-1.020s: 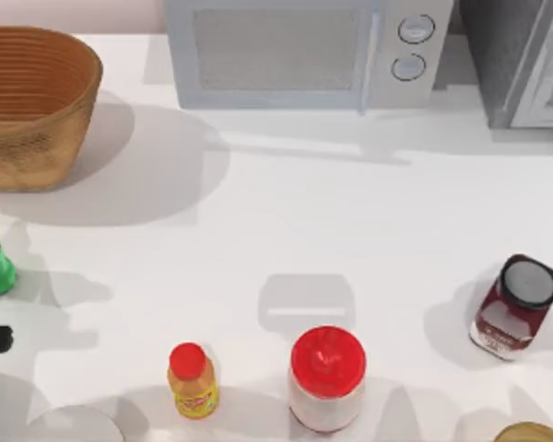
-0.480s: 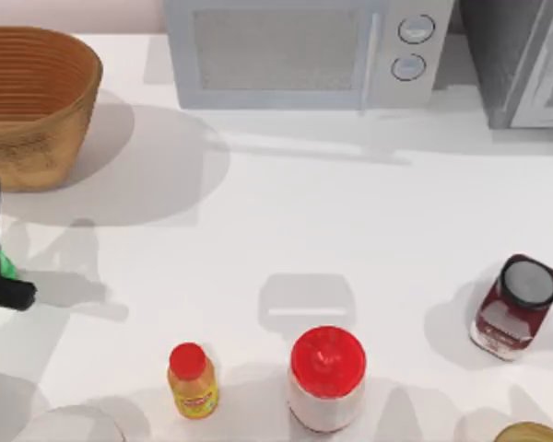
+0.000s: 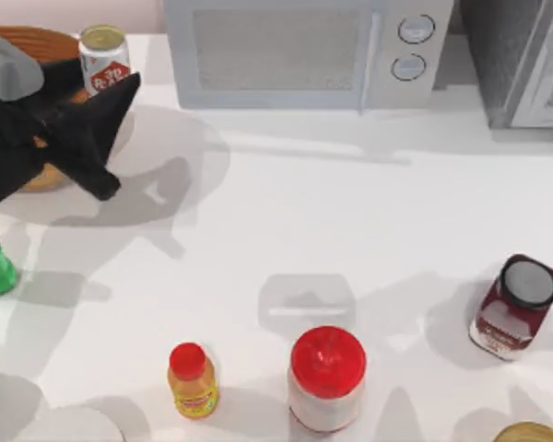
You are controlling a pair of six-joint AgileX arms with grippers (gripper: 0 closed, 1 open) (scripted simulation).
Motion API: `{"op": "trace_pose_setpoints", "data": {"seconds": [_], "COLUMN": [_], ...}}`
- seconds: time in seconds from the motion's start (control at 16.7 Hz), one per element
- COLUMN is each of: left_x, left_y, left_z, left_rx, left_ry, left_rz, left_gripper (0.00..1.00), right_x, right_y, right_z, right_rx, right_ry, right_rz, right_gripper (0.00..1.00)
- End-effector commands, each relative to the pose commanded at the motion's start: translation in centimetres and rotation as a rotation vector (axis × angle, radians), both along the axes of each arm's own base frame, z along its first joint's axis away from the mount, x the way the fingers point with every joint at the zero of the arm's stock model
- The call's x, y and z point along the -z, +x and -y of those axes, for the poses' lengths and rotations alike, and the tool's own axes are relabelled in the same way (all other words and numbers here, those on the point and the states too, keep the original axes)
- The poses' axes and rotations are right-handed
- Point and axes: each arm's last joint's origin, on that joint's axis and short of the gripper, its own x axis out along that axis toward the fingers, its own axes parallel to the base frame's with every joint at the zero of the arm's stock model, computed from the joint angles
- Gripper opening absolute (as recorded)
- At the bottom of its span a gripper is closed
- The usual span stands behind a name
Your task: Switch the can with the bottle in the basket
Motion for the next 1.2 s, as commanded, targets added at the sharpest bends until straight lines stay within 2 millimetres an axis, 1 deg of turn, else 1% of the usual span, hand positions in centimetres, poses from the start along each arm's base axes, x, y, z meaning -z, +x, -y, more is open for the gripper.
{"op": "trace_pose_setpoints", "data": {"seconds": [0.12, 0.24, 0.42, 0.54, 0.72, 0.9, 1.08, 1.2], "left_x": [0.9, 2.6, 6.3, 9.4, 14.2, 18.4, 21.3, 22.3], "left_y": [3.3, 6.4, 10.3, 12.2, 13.9, 14.6, 14.6, 14.6], "left_z": [1.6, 3.3, 5.9, 7.4, 9.4, 10.8, 11.6, 11.9], "left_rx": [0.124, 0.245, 0.416, 0.520, 0.657, 0.766, 0.837, 0.859], "left_ry": [-0.001, -0.003, -0.004, -0.004, -0.005, -0.005, -0.004, -0.004], "left_rz": [0.000, 0.001, 0.002, 0.003, 0.005, 0.008, 0.011, 0.012], "left_gripper": [0.00, 0.00, 0.00, 0.00, 0.00, 0.00, 0.00, 0.00], "right_x": [0.0, 0.0, 0.0, 0.0, 0.0, 0.0, 0.0, 0.0], "right_y": [0.0, 0.0, 0.0, 0.0, 0.0, 0.0, 0.0, 0.0], "right_z": [0.0, 0.0, 0.0, 0.0, 0.0, 0.0, 0.0, 0.0], "right_rx": [0.000, 0.000, 0.000, 0.000, 0.000, 0.000, 0.000, 0.000], "right_ry": [0.000, 0.000, 0.000, 0.000, 0.000, 0.000, 0.000, 0.000], "right_rz": [0.000, 0.000, 0.000, 0.000, 0.000, 0.000, 0.000, 0.000], "right_gripper": [1.00, 1.00, 1.00, 1.00, 1.00, 1.00, 1.00, 1.00]}}
